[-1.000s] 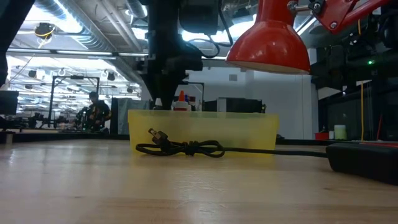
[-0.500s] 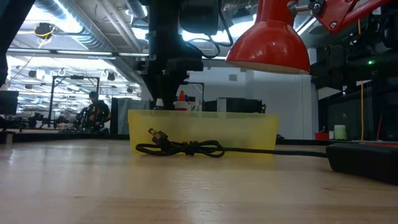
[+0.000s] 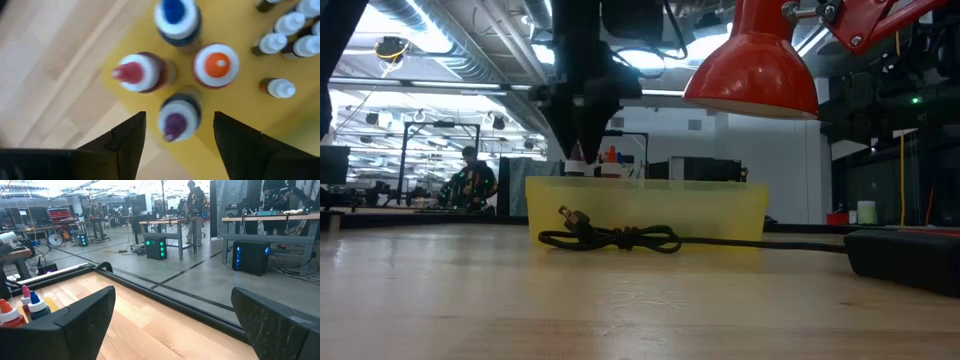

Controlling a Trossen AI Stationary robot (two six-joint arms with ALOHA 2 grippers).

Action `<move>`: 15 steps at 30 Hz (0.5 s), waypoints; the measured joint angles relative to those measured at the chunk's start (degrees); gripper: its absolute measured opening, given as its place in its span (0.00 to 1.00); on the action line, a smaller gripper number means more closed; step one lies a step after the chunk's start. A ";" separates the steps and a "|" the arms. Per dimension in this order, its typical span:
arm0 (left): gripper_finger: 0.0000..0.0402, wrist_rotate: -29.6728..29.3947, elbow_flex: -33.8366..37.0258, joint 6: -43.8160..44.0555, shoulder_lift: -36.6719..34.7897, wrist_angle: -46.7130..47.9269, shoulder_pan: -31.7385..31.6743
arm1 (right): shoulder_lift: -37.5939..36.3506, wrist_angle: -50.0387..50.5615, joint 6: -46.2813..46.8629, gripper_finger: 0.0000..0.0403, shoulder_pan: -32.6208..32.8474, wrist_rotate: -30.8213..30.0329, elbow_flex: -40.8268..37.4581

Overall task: Pick & Place food coloring
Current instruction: Put the large yellow food coloring bottle into the yellow container

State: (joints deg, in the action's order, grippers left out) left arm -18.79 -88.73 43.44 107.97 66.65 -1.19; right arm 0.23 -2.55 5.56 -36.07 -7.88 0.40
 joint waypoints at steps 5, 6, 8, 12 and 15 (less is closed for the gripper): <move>0.60 -2.56 0.00 4.72 -4.25 4.25 0.67 | 0.01 -0.02 0.01 0.99 0.00 0.00 0.00; 0.61 -2.92 0.00 6.32 -5.09 5.15 1.15 | 0.00 -0.02 0.00 0.99 0.00 0.00 0.00; 0.63 -2.97 0.00 10.26 -6.99 6.95 2.47 | 0.02 0.00 0.00 0.99 0.00 0.00 0.00; 0.67 -0.43 -0.02 18.09 -10.37 9.40 5.40 | 0.00 -0.02 0.01 0.99 0.00 0.00 0.00; 0.69 1.78 -0.02 23.83 -11.99 10.50 7.49 | 0.02 -0.01 0.00 0.99 0.00 0.00 0.00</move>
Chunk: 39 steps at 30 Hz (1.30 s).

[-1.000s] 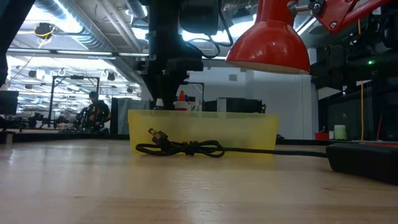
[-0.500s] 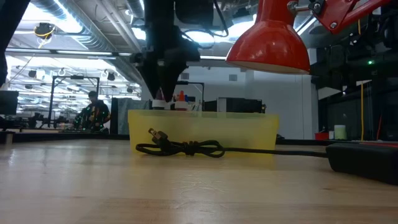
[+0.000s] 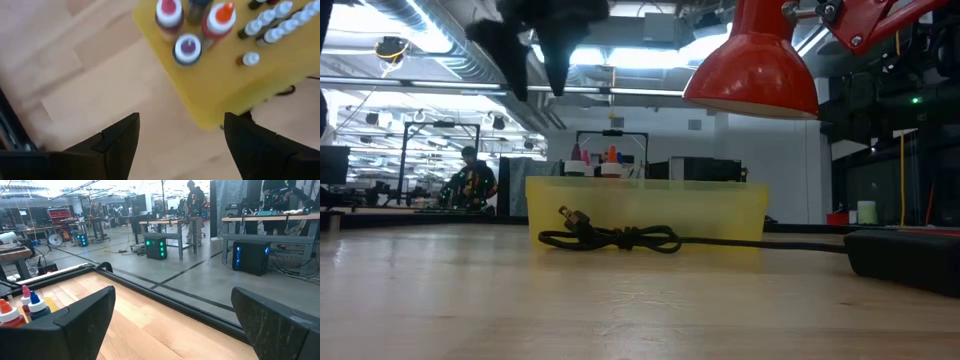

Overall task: Pick & Place food coloring
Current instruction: Put the large yellow food coloring bottle into the yellow container

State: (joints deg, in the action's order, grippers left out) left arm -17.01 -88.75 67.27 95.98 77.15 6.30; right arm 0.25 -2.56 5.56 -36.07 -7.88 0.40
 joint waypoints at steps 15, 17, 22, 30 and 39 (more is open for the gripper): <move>0.68 4.70 0.00 27.39 0.38 1.52 14.96 | -0.01 0.00 0.00 0.99 0.00 0.00 0.00; 0.68 5.37 0.00 31.59 1.10 1.51 17.15 | 0.00 0.01 0.01 0.99 0.00 -0.01 0.00; 0.68 8.08 0.00 39.28 3.13 1.50 21.47 | -0.02 0.01 0.00 0.99 0.00 0.00 0.00; 0.68 13.57 0.00 46.49 7.43 0.39 26.64 | -0.01 0.01 0.01 0.99 0.00 -0.02 0.00; 0.68 18.27 0.00 51.17 10.84 -4.60 30.52 | 0.00 0.01 0.00 0.99 0.00 0.00 0.00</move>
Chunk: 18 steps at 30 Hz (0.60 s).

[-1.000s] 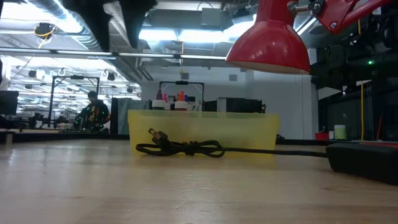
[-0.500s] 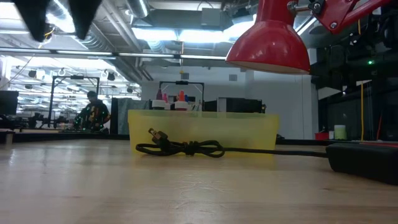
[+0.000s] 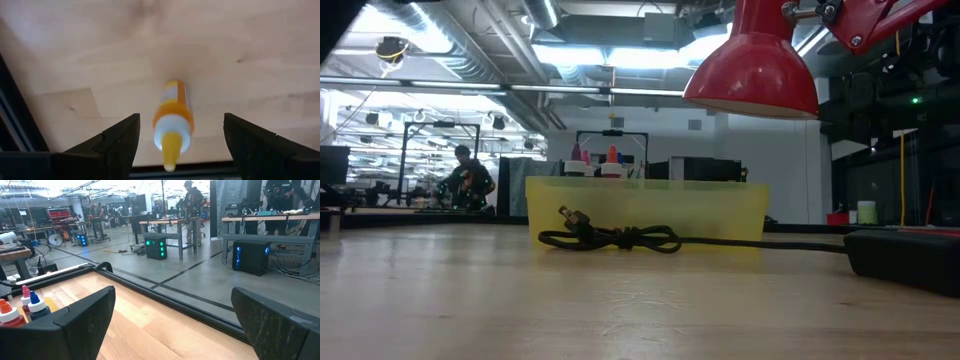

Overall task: Pick & Place food coloring
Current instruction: Put the large yellow food coloring bottle into the yellow container

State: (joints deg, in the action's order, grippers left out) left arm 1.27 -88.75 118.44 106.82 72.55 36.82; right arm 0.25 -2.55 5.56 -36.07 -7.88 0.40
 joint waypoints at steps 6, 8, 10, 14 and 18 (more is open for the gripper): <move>0.68 0.00 0.00 2.53 0.22 -0.85 1.69 | -0.01 -0.01 0.01 0.99 0.00 -0.02 0.00; 0.68 -0.07 0.00 2.55 0.22 -0.44 1.95 | 0.00 -0.02 0.00 0.99 0.00 0.00 0.00; 0.68 -0.66 0.06 2.52 0.22 -0.48 2.18 | -0.02 0.00 0.00 0.99 0.00 0.00 0.00; 0.68 -1.12 1.68 2.55 0.22 -0.93 2.21 | -0.01 -0.02 0.01 0.99 0.00 0.00 0.00; 0.68 -0.12 2.78 2.48 0.22 -1.31 2.21 | -0.02 0.00 0.00 0.99 0.00 -0.02 0.00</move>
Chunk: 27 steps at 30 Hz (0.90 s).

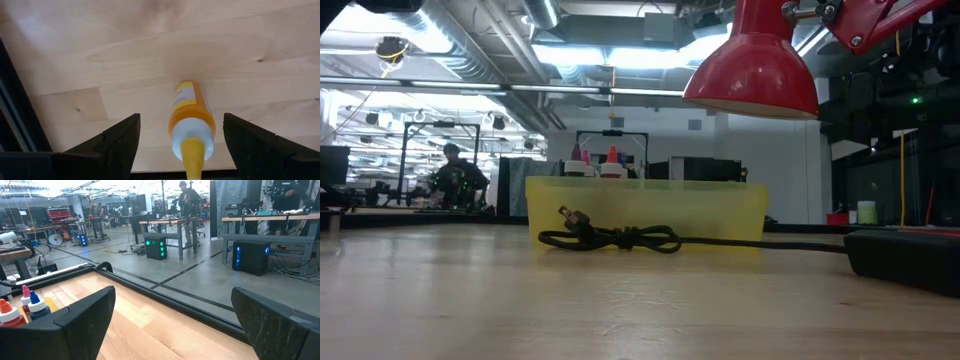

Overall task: Pick & Place food coloring
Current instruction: Put the large yellow food coloring bottle into the yellow container

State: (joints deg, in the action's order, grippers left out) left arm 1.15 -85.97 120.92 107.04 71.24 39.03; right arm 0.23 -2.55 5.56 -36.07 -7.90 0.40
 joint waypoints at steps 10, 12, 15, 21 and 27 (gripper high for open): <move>0.68 -0.15 0.02 -0.08 0.00 -0.16 0.42 | 0.00 0.00 0.00 0.99 0.00 0.02 -0.02; 0.68 -0.15 0.02 -0.08 0.00 -0.16 0.50 | 0.01 -0.01 0.01 0.99 0.00 0.02 0.00; 0.68 -0.40 0.02 0.00 0.00 -0.42 0.70 | 0.00 0.00 0.00 0.99 0.00 0.02 0.00; 0.68 -0.94 0.02 -0.03 0.05 -1.20 0.70 | 0.01 -0.01 0.00 0.99 0.00 0.02 -0.01; 0.67 -1.01 0.02 -0.55 0.72 -2.71 0.68 | 0.02 -0.01 0.00 0.99 0.00 0.01 0.00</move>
State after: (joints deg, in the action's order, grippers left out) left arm 0.14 -85.95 120.37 107.76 68.53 39.70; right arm 0.25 -2.55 5.56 -36.07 -7.89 0.40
